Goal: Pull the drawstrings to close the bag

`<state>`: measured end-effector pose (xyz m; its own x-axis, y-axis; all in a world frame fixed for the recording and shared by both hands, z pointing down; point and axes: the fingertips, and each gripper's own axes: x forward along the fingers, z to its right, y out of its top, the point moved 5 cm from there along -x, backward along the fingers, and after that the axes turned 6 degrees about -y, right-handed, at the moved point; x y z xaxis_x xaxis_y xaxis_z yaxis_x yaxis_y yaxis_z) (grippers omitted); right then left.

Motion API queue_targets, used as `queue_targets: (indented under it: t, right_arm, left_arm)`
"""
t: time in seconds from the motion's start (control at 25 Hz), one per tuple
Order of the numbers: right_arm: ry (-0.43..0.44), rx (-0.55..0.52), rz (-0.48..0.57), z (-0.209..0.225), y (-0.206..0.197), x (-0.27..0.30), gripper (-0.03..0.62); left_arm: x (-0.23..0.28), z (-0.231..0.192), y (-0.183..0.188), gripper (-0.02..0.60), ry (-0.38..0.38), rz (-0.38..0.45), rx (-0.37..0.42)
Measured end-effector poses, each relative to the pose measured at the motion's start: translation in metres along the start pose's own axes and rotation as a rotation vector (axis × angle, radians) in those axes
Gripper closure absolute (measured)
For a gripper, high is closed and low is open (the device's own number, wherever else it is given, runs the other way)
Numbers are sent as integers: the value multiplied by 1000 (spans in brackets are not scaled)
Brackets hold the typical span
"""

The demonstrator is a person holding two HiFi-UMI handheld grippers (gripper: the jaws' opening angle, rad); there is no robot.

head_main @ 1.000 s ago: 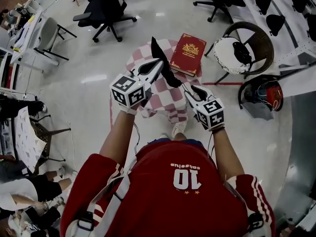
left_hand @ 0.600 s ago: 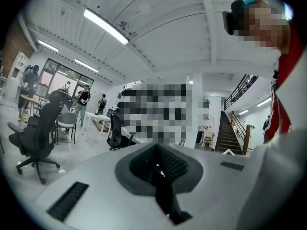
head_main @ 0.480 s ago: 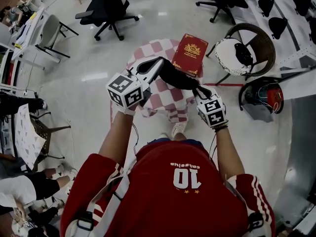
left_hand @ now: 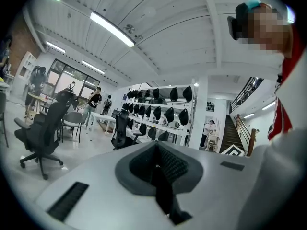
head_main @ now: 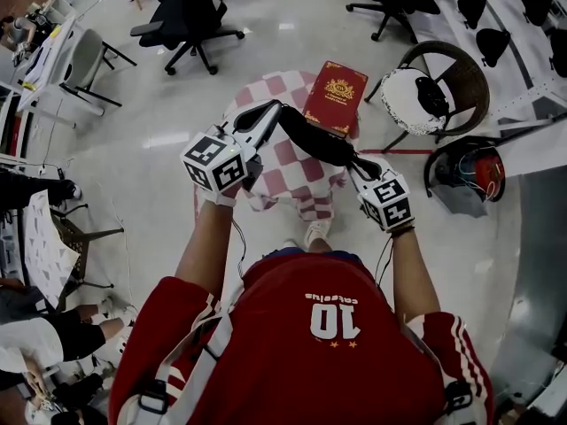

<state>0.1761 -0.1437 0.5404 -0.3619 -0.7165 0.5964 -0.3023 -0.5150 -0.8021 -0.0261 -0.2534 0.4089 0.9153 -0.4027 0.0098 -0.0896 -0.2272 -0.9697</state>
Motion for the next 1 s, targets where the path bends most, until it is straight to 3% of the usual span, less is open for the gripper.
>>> queue_targets:
  t: [0.28, 0.6, 1.0]
  right_arm:
    - [49, -93, -46, -9, -6, -5, 540]
    - [54, -40, 19, -13, 12, -4, 577]
    - [-43, 141, 187, 6, 45, -20, 579]
  left_arm:
    - [-6, -15, 3, 572, 37, 19, -14]
    - [-16, -19, 11, 572, 44, 49, -22]
    - [-50, -38, 13, 572, 132, 41, -9]
